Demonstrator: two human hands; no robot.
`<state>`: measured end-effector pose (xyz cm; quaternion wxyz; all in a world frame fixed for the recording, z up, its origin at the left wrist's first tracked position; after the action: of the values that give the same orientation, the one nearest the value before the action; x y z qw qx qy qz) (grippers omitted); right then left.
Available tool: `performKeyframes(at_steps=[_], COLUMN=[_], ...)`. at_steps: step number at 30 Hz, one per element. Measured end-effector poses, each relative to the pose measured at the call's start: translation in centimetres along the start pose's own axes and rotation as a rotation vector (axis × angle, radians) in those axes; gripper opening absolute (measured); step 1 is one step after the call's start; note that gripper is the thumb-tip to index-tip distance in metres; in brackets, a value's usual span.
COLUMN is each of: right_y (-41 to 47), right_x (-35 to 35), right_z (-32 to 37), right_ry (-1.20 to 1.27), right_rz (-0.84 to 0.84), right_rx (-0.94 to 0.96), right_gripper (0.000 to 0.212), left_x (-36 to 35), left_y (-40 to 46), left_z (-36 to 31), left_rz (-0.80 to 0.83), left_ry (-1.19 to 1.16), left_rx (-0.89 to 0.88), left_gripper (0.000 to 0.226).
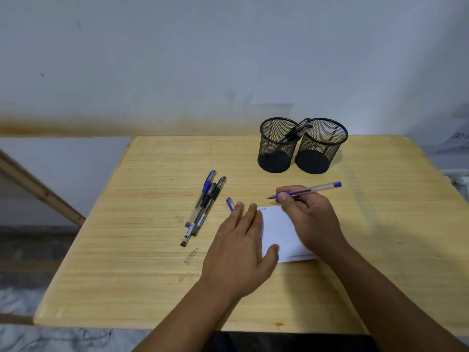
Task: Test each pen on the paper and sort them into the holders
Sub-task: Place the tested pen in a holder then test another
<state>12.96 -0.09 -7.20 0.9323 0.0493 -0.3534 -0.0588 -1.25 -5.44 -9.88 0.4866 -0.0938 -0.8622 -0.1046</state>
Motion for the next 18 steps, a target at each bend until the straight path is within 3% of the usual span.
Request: performKeyframes(at_steps=[3,6,9,13,18], right_y=[0.4,0.7,0.8,0.5,0.5], right_x=[-0.6,-0.7,-0.5,0.0,-0.5], right_z=[0.4,-0.4,-1.2,-1.8,-2.0], right_ry=[-0.102,-0.139,-0.086,0.009,0.001], right_rz=[0.008,-0.002,-0.016,-0.065,-0.014], right_rx=[0.059,-0.002,-0.077,-0.095,-0.071], right_gripper=[0.020,0.023,0.025,0.007,0.009], left_x=[0.0,0.0,-0.2,-0.4,-0.5], left_y=[0.1,0.1,0.2,0.3,0.3], left_z=[0.1,0.1,0.1,0.2,0.3], left_rz=[0.001,-0.001,0.007,0.016,0.020], left_ry=[-0.004,0.008,0.016,0.023,0.019], left_rx=[0.012,0.020,0.025,0.027,0.035], left_gripper=[0.075,0.076,0.077,0.078,0.078])
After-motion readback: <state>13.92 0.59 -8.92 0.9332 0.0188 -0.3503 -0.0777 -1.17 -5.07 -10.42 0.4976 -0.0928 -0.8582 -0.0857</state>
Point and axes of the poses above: each hand's wrist, its own y-axis towards the middle knuckle, its own x-axis out of the back of the hand, z = x × y, the point moved 9 cm from there along y, towards the middle knuckle, and after that the axes turned 14 degrees about -y, right-handed, at the moved point
